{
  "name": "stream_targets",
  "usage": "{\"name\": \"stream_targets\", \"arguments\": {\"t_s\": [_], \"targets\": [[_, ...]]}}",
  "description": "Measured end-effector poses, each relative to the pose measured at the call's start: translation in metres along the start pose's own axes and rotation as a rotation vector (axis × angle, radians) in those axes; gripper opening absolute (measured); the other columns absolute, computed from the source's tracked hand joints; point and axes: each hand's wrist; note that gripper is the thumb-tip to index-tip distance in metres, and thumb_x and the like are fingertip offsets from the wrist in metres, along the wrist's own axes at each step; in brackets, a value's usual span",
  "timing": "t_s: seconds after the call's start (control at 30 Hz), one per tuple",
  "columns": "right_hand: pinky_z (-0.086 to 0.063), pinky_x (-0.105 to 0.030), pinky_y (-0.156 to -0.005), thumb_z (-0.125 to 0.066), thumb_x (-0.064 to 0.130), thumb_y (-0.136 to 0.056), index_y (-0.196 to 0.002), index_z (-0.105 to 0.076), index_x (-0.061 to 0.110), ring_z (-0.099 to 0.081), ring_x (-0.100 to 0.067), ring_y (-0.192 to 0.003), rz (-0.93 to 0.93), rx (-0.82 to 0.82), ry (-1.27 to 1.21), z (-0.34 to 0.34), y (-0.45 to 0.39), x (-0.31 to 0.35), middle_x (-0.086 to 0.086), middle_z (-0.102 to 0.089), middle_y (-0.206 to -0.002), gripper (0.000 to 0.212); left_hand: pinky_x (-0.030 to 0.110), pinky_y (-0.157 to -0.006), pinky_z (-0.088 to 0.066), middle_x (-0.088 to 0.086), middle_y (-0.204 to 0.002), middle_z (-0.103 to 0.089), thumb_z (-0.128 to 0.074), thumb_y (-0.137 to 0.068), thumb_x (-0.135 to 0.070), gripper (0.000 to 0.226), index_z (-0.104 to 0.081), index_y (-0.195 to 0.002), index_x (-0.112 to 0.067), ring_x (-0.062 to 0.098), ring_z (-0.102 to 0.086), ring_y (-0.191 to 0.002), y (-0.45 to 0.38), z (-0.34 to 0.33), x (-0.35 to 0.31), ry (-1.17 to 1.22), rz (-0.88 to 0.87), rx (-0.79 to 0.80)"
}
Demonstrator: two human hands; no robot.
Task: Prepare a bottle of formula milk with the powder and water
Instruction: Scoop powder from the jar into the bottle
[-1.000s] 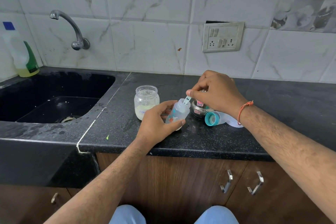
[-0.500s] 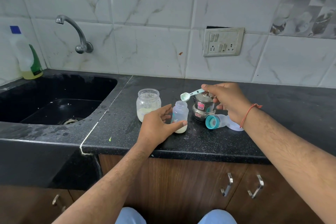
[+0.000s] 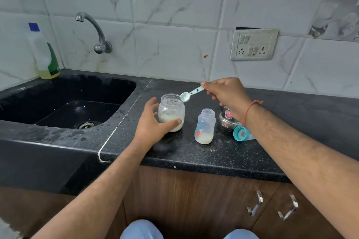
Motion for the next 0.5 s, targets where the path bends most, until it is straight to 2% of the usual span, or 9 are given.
{"name": "stream_targets", "arguments": {"t_s": [0.07,0.17,0.27,0.33,0.5], "targets": [[-0.045,-0.025,-0.062,-0.083,0.046,-0.085,-0.079,-0.083,0.017,-0.061,-0.009,-0.069,0.041,0.002,0.052,-0.013,-0.007,0.003,0.002,-0.078,-0.080,0.029,0.029,-0.105,-0.053,-0.025,-0.131,-0.065,-0.100,-0.076,-0.039,0.097,-0.045,-0.156,-0.037,-0.009,-0.061,-0.114,-0.001,-0.003,0.003,-0.058,-0.020,0.035],[-0.049,-0.026,-0.066,-0.083,0.047,-0.085,-0.073,-0.082,0.024,-0.059,-0.007,-0.065,0.093,0.031,0.140,-0.028,-0.012,0.007,0.008,-0.074,-0.070,0.026,0.016,-0.092,-0.048,-0.031,-0.119,-0.065,-0.098,-0.077,-0.039,0.087,-0.050,-0.149,-0.042,-0.016,-0.059,-0.108,-0.002,-0.005,0.007,-0.056,-0.038,0.026],[-0.055,-0.028,-0.075,-0.083,0.052,-0.083,-0.080,-0.085,0.025,-0.067,-0.006,-0.073,0.141,0.064,0.237,-0.043,-0.016,0.007,0.007,-0.079,-0.078,0.027,0.013,-0.089,-0.047,-0.032,-0.118,-0.064,-0.098,-0.077,-0.040,0.089,-0.050,-0.151,-0.041,-0.017,-0.059,-0.108,-0.004,-0.005,0.008,-0.047,-0.044,0.022],[-0.058,-0.027,-0.080,-0.084,0.053,-0.083,-0.082,-0.085,0.028,-0.071,-0.001,-0.082,0.166,0.099,0.295,-0.050,-0.016,0.008,0.013,-0.079,-0.080,0.025,0.012,-0.090,-0.047,-0.032,-0.118,-0.064,-0.099,-0.076,-0.041,0.091,-0.050,-0.152,-0.040,-0.017,-0.059,-0.109,-0.004,-0.005,0.008,-0.042,-0.049,0.024],[-0.059,-0.027,-0.076,-0.087,0.051,-0.080,-0.083,-0.085,0.030,-0.072,0.001,-0.078,0.231,0.129,0.339,-0.056,-0.013,0.010,0.020,-0.077,-0.075,0.021,0.013,-0.093,-0.046,-0.028,-0.126,-0.066,-0.101,-0.073,-0.044,0.095,-0.049,-0.153,-0.040,-0.014,-0.061,-0.114,-0.006,-0.004,0.008,-0.047,-0.044,0.028]]}}
Point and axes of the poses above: each hand's wrist, its own y-axis away from the middle knuckle, its own z-axis out of the back of the hand, x = y × z
